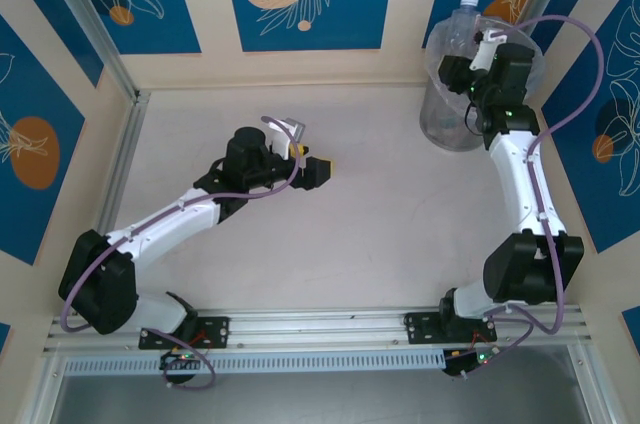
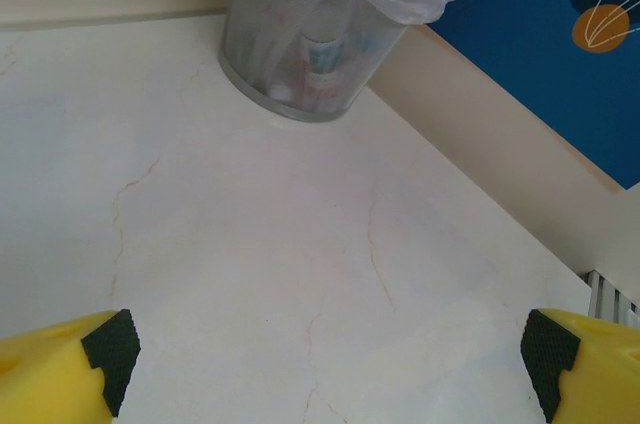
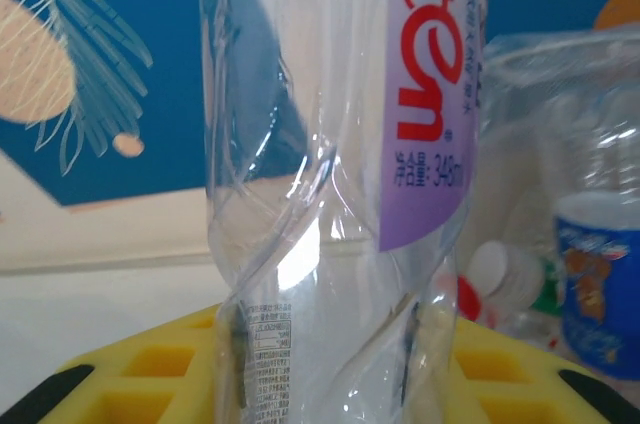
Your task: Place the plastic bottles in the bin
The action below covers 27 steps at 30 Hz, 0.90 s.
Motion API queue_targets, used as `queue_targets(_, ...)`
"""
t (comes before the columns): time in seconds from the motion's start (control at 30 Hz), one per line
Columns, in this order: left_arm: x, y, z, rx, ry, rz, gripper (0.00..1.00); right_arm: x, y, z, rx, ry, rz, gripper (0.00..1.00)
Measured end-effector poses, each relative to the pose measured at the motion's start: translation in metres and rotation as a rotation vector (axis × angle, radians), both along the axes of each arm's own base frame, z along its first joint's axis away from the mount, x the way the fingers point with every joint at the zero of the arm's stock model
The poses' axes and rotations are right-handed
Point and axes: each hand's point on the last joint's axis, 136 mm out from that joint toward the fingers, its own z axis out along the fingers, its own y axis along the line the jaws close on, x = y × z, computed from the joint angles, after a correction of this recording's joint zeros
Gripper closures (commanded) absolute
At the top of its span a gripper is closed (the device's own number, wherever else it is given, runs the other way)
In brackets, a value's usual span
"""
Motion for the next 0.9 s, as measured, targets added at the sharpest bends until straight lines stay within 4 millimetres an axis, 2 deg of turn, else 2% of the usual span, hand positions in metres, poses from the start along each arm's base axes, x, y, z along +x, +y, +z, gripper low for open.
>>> queue_targets(0.17, 0.001, -0.001, -0.003, 0.004, 0.006, 0.000, 0.01, 0.019, -0.036, 0.001, -0.080, -0.050, -0.137, 0.61)
queue_targets(0.5, 0.003, -0.002, -0.007, 0.009, 0.013, 0.000, 0.01, 0.050, -0.114, -0.021, -0.195, -0.022, -0.338, 0.59)
queue_targets(0.67, 0.004, -0.003, -0.010, 0.012, 0.017, 0.001, 0.01, 0.064, -0.129, -0.025, -0.258, -0.010, -0.360, 0.57)
queue_targets(0.9, 0.006, -0.004, -0.021, 0.024, 0.040, 0.002, 0.01, 0.084, -0.137, -0.025, -0.375, 0.005, -0.401, 0.52)
